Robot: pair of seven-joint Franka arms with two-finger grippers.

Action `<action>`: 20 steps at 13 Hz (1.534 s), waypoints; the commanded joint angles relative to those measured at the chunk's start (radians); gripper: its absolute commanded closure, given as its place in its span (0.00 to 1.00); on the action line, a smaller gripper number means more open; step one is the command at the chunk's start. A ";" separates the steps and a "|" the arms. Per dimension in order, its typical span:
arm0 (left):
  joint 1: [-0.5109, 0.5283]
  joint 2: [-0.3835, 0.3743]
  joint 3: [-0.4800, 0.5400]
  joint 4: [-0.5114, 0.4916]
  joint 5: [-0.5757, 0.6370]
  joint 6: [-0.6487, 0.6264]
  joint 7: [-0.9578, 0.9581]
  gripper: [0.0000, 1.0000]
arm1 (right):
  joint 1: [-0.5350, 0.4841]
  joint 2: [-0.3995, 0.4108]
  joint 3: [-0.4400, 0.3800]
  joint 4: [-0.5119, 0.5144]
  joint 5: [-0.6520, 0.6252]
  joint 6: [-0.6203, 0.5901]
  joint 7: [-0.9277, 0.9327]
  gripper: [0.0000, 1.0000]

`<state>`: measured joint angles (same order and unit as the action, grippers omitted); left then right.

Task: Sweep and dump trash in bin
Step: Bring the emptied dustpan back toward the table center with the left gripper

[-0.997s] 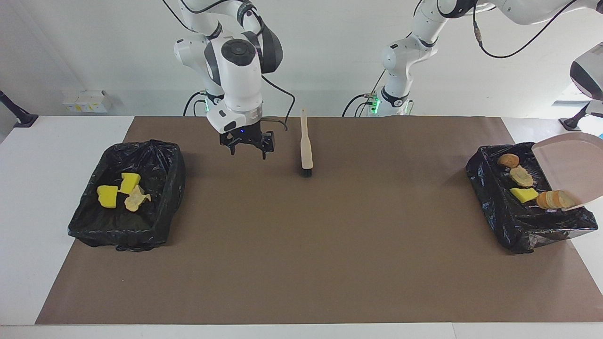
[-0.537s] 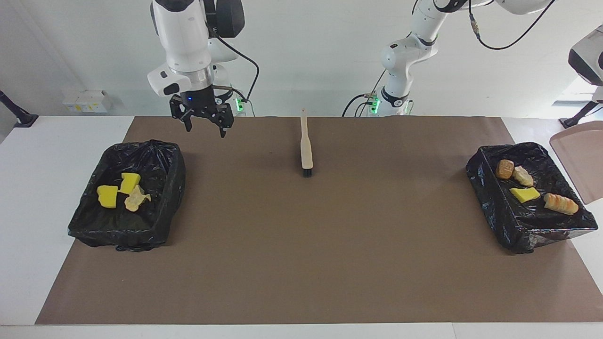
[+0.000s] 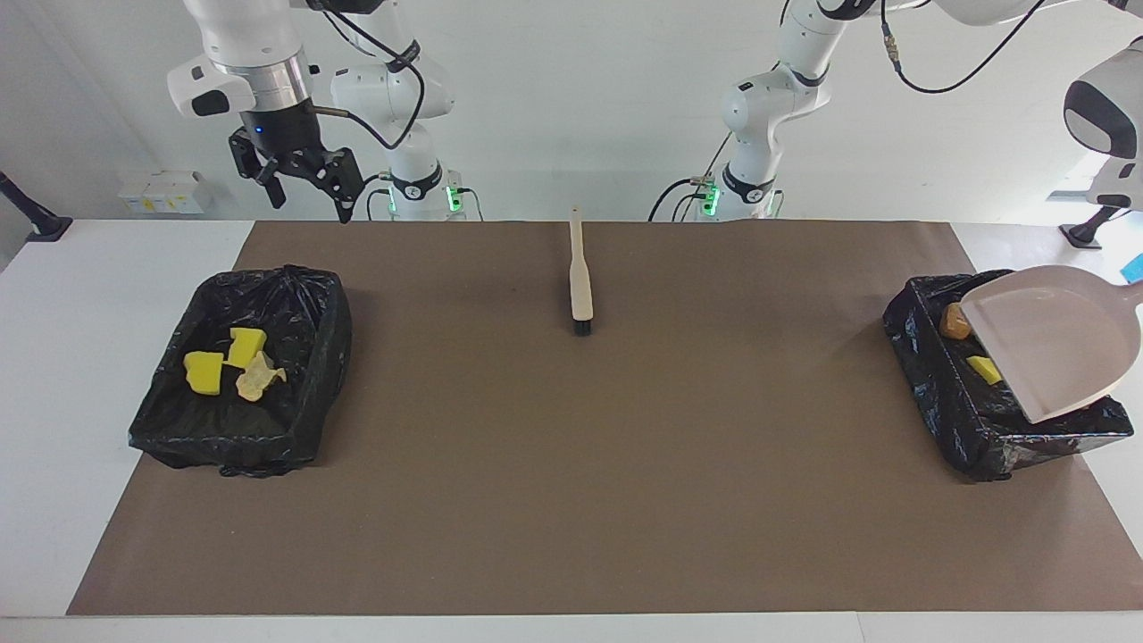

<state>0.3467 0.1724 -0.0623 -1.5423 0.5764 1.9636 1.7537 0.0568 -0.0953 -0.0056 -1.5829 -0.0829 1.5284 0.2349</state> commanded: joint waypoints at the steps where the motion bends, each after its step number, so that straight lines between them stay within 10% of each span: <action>1: -0.017 -0.068 0.009 -0.123 -0.157 0.005 -0.028 1.00 | -0.011 -0.018 -0.051 0.018 0.003 -0.021 -0.185 0.00; 9: -0.251 -0.047 0.007 -0.317 -0.293 0.073 -0.518 1.00 | -0.009 -0.034 -0.062 -0.029 0.014 -0.080 -0.210 0.00; 20: -0.604 0.044 0.006 -0.320 -0.411 0.167 -1.570 1.00 | -0.005 -0.035 -0.060 -0.031 0.015 -0.083 -0.212 0.00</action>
<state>-0.1962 0.2262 -0.0770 -1.8526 0.1957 2.1061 0.3262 0.0593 -0.1104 -0.0698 -1.5943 -0.0810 1.4495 0.0444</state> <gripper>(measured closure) 0.674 0.000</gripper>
